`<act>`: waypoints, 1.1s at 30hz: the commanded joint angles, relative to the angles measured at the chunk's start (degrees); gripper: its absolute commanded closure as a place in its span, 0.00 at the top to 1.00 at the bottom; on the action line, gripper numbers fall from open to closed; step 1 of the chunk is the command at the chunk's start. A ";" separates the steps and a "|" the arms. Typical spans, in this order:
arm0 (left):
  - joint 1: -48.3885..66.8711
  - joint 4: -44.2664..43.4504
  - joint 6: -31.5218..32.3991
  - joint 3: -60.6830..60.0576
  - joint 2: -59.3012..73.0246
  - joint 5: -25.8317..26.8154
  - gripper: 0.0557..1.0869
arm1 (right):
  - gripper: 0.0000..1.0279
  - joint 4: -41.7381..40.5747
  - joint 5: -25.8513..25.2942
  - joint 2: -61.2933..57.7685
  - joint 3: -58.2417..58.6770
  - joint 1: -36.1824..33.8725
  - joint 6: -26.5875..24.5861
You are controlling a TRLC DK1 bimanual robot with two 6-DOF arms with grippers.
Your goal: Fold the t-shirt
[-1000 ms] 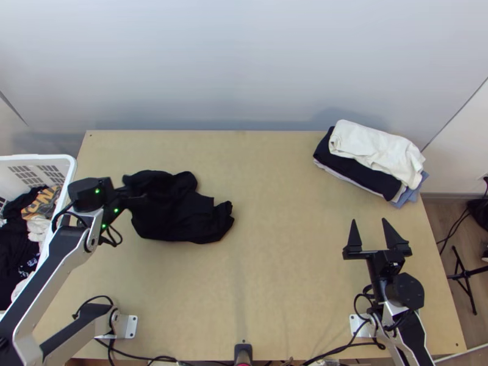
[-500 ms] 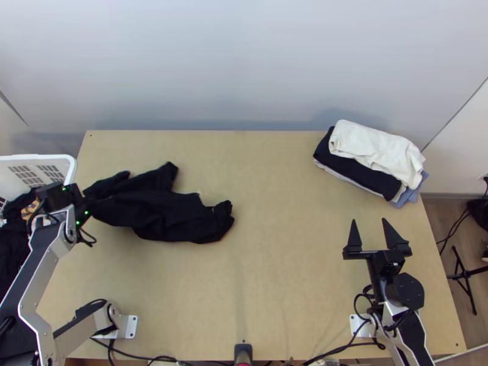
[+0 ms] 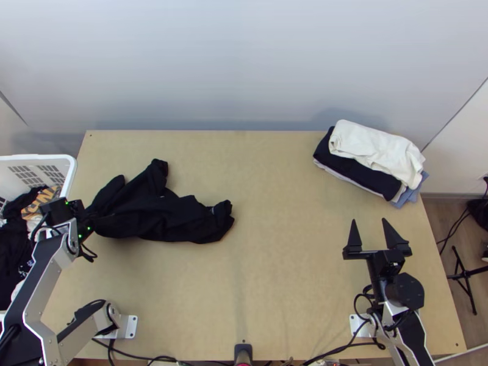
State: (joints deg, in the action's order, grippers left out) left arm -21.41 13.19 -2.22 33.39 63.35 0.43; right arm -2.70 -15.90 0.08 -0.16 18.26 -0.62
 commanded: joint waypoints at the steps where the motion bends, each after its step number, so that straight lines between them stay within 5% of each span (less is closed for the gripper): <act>1: -0.65 0.87 -0.77 -1.13 -0.51 0.01 0.08 | 0.96 -0.03 -0.01 0.01 -0.01 0.02 0.01; 3: -1.09 0.52 -1.74 -0.60 -0.51 0.01 0.13 | 0.96 -0.03 -0.01 0.01 -0.01 0.02 0.01; 5: -1.09 1.05 -1.82 0.54 -0.77 0.19 0.50 | 0.96 -0.03 -0.01 0.01 -0.01 0.02 0.01; 6: -0.65 1.22 -1.91 1.68 -0.95 0.28 0.61 | 0.96 -0.03 -0.01 0.01 -0.01 0.02 0.01; 9: 1.11 5.27 -1.47 8.45 -0.95 1.16 0.75 | 0.96 -0.03 -0.01 0.01 -0.01 0.02 0.01; 19: 23.96 33.48 0.46 35.96 3.36 -0.16 0.84 | 0.96 -0.03 -0.01 0.01 -0.01 0.02 0.01; 24: 44.70 42.88 4.86 42.38 12.32 -13.87 0.84 | 0.96 -0.03 -0.01 0.01 -0.01 0.02 0.01; 33: 63.07 45.52 10.83 49.93 28.32 -26.27 0.83 | 0.96 -0.03 -0.01 -0.08 -0.01 0.02 0.01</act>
State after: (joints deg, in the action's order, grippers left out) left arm 27.73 55.35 5.17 76.64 81.17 -17.58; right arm -2.70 -15.90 0.10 -0.16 18.26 -0.62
